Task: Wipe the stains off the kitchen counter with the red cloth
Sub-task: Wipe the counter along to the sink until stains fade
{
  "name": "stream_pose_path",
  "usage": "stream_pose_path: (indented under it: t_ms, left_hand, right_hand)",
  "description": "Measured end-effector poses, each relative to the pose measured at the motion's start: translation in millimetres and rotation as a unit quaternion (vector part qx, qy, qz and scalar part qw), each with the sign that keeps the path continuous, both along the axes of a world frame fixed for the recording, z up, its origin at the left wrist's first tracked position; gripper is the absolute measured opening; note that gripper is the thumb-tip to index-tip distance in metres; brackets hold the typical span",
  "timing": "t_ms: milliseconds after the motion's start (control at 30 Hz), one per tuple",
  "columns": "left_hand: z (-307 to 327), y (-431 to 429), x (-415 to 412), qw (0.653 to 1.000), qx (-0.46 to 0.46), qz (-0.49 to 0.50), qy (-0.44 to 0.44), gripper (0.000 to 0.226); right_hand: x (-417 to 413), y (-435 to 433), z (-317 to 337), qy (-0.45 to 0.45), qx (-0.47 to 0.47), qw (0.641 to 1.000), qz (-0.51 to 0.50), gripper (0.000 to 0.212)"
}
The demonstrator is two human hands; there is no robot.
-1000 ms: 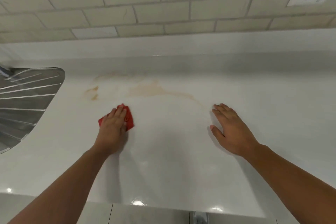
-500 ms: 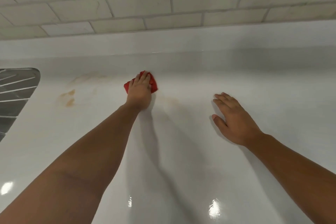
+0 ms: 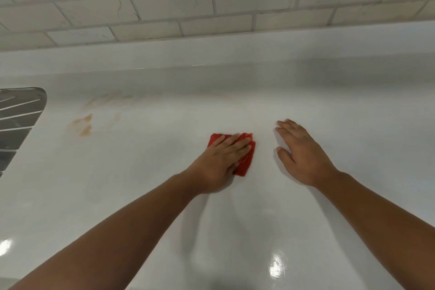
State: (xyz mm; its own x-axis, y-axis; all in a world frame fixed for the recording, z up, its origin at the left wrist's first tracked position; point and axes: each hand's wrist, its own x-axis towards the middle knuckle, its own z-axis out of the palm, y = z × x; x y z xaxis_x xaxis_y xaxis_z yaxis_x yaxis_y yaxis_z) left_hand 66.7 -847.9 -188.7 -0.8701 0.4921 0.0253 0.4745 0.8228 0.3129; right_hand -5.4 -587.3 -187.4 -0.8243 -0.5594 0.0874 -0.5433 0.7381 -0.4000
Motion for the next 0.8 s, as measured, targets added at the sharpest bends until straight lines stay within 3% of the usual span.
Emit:
stream_pose_path:
  t_ms: [100, 233, 300, 500, 633, 733, 800]
  left_hand:
    - [-2.3, -43.8, 10.6, 1.000, 0.002, 0.022, 0.006, 0.058]
    - [-2.2, -39.8, -20.3, 0.976, -0.033, 0.216, 0.005, 0.055]
    - [-2.5, -8.9, -35.6, 0.965, -0.051, 0.258, -0.007, 0.055]
    - [1.4, 78.0, 0.1, 0.990, -0.069, 0.120, 0.012, 0.061]
    - [-1.3, 49.5, 58.3, 0.998, -0.051, 0.023, 0.021, 0.058]
    - [-4.5, -1.8, 70.1, 0.996, -0.069, 0.043, 0.029, 0.057]
    - [-5.2, -25.9, 62.9, 0.989, -0.079, 0.123, 0.019, 0.058]
  right_hand:
    - [10.1, 2.8, -0.4, 0.001, -0.001, 1.000, 0.005, 0.061]
    - [24.8, 7.1, -1.1, 0.005, 0.003, 1.000, 0.000, 0.061]
    - [33.2, 10.5, 0.3, 0.005, 0.006, 1.000, -0.005, 0.063]
    - [50.4, 22.6, 4.8, 0.010, 0.035, 0.999, -0.014, 0.062]
    - [59.5, 27.3, 10.4, 0.007, 0.048, 0.999, -0.015, 0.064]
    - [65.1, 28.9, 11.4, -0.001, 0.058, 0.998, -0.008, 0.069]
    - [68.0, 29.2, 10.4, -0.004, 0.066, 0.998, -0.005, 0.074]
